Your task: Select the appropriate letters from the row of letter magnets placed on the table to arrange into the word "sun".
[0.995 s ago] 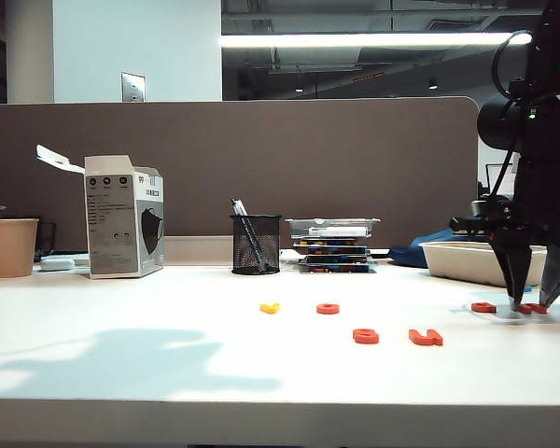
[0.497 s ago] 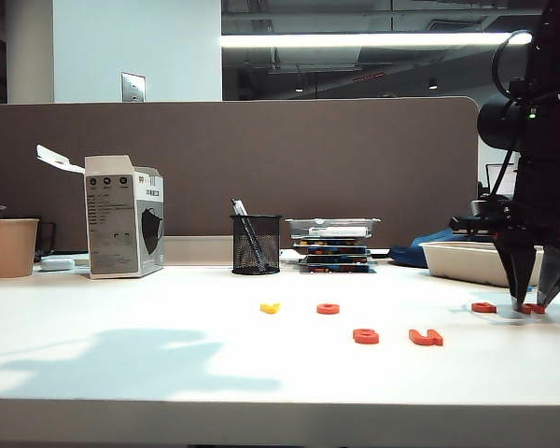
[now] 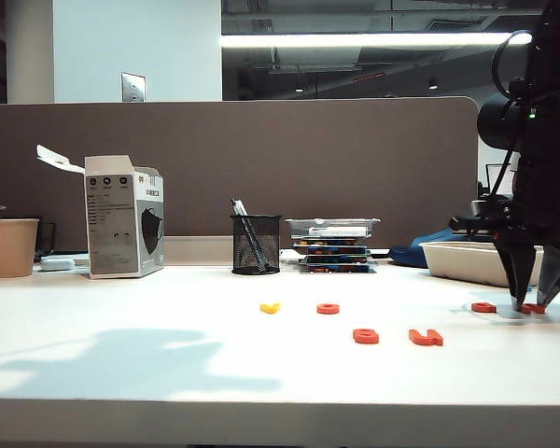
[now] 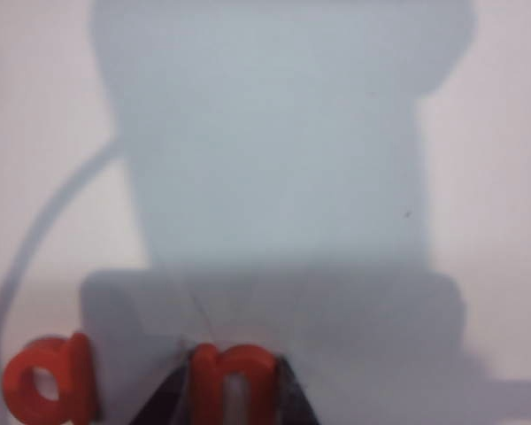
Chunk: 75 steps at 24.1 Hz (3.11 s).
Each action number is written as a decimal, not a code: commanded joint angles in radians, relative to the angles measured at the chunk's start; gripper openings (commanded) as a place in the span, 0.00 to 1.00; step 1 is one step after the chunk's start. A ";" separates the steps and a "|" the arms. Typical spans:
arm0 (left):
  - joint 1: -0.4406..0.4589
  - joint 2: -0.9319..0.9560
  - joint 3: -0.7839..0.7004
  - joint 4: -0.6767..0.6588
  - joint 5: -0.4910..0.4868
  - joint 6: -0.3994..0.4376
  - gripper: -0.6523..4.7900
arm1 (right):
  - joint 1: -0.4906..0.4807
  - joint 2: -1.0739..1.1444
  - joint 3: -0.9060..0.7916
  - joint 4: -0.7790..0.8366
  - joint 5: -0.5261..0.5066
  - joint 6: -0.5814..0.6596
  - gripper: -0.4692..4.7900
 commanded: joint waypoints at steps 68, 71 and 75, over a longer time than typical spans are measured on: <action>0.000 -0.003 0.004 0.020 -0.003 0.004 0.11 | 0.158 -0.428 -0.412 0.082 -0.089 0.133 0.26; 0.000 -0.003 0.004 0.020 -0.003 0.004 0.11 | 0.158 -0.428 -0.425 0.104 -0.118 0.140 0.26; 0.000 -0.003 0.004 0.020 -0.003 0.004 0.11 | 0.158 -0.428 -0.424 0.108 -0.118 0.140 0.26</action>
